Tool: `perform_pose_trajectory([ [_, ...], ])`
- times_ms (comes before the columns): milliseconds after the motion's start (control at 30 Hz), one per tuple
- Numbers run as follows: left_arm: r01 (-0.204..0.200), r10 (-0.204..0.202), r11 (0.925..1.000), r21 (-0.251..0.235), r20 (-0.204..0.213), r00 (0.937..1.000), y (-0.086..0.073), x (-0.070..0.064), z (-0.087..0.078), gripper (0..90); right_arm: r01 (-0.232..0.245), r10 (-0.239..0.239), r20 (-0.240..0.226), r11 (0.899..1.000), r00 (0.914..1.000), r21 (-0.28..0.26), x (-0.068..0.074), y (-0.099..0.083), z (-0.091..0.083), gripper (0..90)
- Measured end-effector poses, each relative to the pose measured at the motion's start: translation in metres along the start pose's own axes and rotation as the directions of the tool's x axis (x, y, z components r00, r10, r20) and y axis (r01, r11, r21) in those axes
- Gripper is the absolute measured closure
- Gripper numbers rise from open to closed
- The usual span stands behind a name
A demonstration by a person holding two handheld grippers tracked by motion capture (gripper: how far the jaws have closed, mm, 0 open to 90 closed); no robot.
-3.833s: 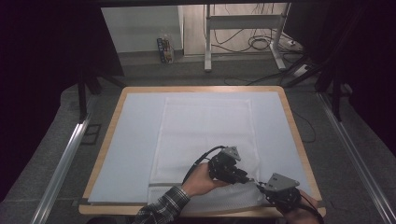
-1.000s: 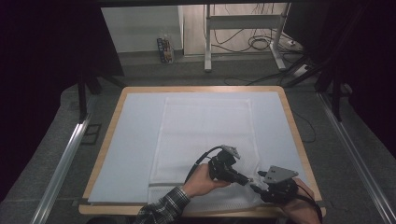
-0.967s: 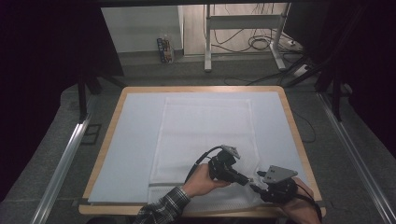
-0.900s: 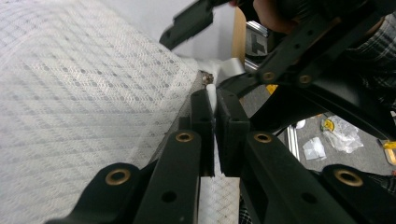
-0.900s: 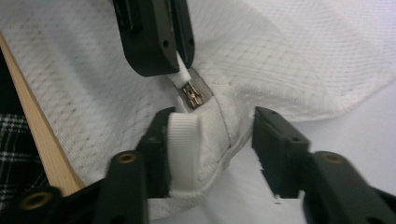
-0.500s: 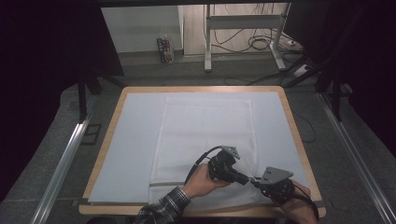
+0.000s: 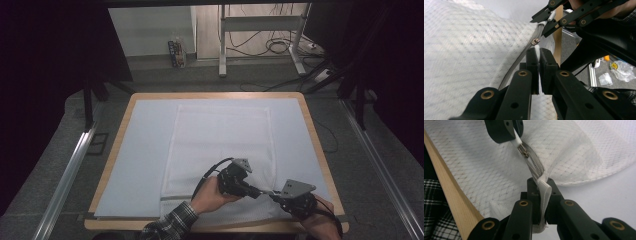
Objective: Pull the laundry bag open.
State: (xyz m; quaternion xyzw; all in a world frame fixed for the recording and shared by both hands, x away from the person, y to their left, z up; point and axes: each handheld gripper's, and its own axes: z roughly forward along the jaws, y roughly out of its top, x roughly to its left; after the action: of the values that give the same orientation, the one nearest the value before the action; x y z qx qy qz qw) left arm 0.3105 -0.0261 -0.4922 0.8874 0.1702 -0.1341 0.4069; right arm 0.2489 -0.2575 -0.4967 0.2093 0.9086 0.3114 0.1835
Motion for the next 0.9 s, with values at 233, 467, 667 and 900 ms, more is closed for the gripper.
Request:
perform_pose_trajectory([
  [233,0.0,0.0,1.0,-0.002,-0.009,1.0,-0.006,0.001,-0.004,87.5,-0.007,0.007,-0.01,1.0,0.9999,0.006,0.0,0.0,0.001,84.1],
  [467,0.001,-0.001,1.0,-0.008,-0.014,0.9999,-0.008,-0.001,-0.005,87.5,-0.01,0.01,-0.018,1.0,0.9998,0.006,0.001,0.0,0.001,84.1],
  [667,0.006,-0.006,1.0,-0.005,-0.017,0.9998,-0.011,0.0,-0.007,87.5,-0.013,0.013,-0.021,1.0,0.9997,0.01,0.0,-0.001,0.001,84.1],
  [900,0.004,-0.004,1.0,-0.003,-0.02,0.9998,-0.012,0.0,-0.009,87.5,-0.016,0.016,-0.027,1.0,0.9995,0.006,0.001,-0.001,0.001,84.0],
])
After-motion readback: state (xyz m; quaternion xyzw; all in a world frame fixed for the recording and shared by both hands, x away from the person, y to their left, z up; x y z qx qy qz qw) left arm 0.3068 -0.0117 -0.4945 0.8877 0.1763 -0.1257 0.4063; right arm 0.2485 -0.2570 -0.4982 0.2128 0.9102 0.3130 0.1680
